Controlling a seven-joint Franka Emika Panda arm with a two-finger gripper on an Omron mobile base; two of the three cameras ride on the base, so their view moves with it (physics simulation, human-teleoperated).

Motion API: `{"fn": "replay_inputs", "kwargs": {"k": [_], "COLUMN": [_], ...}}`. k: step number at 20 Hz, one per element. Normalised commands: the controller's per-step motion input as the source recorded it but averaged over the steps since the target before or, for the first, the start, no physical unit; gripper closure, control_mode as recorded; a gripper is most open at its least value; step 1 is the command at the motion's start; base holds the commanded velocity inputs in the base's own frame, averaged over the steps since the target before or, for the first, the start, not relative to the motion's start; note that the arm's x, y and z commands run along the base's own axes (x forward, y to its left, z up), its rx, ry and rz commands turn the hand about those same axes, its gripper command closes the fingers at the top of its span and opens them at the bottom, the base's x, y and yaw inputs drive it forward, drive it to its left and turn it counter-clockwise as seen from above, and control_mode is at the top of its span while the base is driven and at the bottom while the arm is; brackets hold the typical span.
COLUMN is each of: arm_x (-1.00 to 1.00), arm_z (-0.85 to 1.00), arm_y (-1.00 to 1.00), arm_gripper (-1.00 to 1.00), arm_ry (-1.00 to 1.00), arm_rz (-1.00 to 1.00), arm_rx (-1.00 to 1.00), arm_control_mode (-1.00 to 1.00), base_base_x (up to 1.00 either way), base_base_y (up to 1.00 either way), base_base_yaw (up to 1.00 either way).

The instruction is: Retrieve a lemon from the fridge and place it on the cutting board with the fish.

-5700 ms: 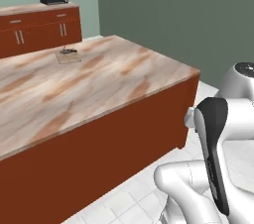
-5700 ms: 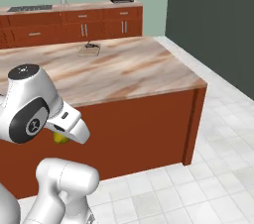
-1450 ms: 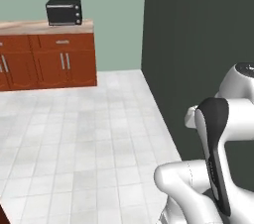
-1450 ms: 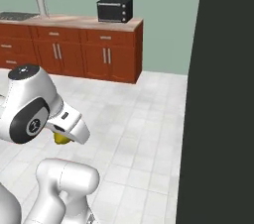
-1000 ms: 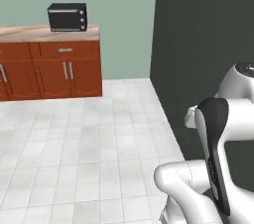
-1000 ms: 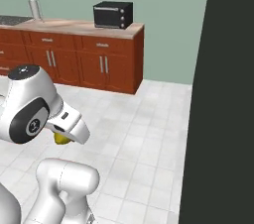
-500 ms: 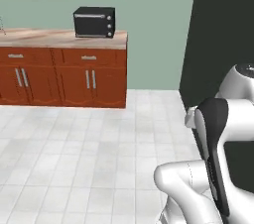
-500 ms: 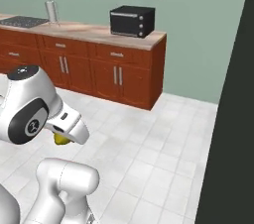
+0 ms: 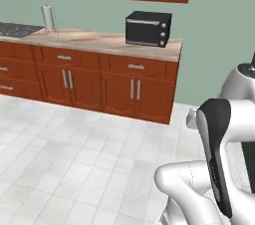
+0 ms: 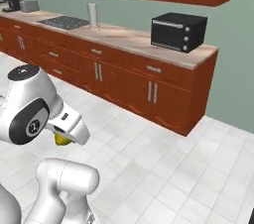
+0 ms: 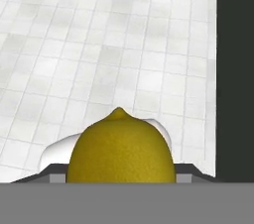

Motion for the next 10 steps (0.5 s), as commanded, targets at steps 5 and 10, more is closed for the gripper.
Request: {"fn": "replay_inputs", "kwargs": {"k": [5,10], "arm_x": [0.0,0.0], "arm_z": [0.0,0.0], "arm_y": [0.0,0.0], "arm_gripper": [1.0,1.0], "arm_ry": [0.0,0.0], "arm_rz": [0.0,0.0], "arm_rx": [0.0,0.0], "arm_control_mode": [1.0,1.0], "base_base_x": [1.0,1.0], "base_base_y": [0.34,0.32], "base_base_yaw": [0.47,0.54]}}
